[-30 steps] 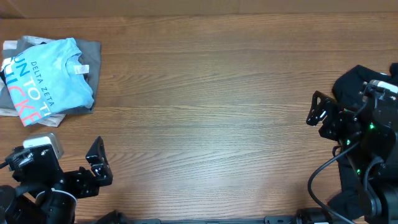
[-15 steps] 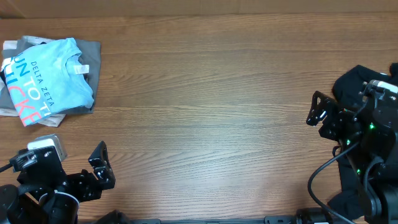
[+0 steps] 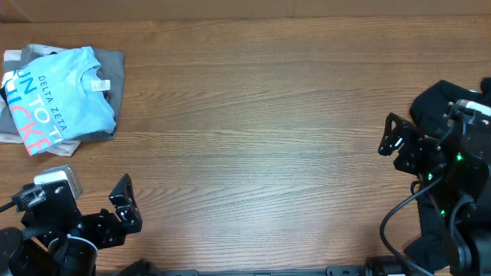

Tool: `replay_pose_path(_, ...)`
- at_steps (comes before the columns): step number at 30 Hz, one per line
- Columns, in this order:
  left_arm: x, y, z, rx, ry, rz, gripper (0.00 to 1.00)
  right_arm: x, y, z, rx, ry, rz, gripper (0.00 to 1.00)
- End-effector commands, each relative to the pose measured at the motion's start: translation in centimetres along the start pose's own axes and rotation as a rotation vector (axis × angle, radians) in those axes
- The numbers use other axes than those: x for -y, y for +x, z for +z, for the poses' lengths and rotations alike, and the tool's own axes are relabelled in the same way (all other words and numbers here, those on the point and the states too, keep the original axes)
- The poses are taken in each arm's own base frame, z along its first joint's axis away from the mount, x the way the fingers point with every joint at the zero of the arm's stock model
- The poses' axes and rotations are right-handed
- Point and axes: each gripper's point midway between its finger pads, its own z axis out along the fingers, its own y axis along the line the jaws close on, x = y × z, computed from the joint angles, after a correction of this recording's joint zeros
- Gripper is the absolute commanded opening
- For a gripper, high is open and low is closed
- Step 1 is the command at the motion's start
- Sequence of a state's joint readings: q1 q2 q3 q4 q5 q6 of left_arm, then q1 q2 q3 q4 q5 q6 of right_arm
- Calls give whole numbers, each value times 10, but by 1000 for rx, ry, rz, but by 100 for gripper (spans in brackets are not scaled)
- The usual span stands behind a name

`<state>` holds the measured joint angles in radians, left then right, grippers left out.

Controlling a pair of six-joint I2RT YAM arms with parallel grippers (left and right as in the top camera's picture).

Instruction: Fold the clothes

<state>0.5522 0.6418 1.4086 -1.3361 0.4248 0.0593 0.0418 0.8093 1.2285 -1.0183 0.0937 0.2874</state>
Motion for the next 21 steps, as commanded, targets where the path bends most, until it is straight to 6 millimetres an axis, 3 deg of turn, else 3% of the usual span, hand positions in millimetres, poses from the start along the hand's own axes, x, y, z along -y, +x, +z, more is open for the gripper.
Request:
replay_pose_path(1,-2,-1,-1,5,-13,16,100,5,-2,-19,53,0,6,100)
replay_pose_path(8,-2,-1,-1,5,-13,16,100,27,-4,-60,171,53,49,100)
replay_pose_path(11,-2,-1,-1,5,-13,16,100,32,-2,-68,221,61,30,100)
replay_pose_path(16,-2,-1,-1,5,-13,16,100,41,24,-52,248,56,7,100)
replay_pose_path(21,-2,-1,-1,5,-13,16,100,50,52,-12,309,36,9,100)
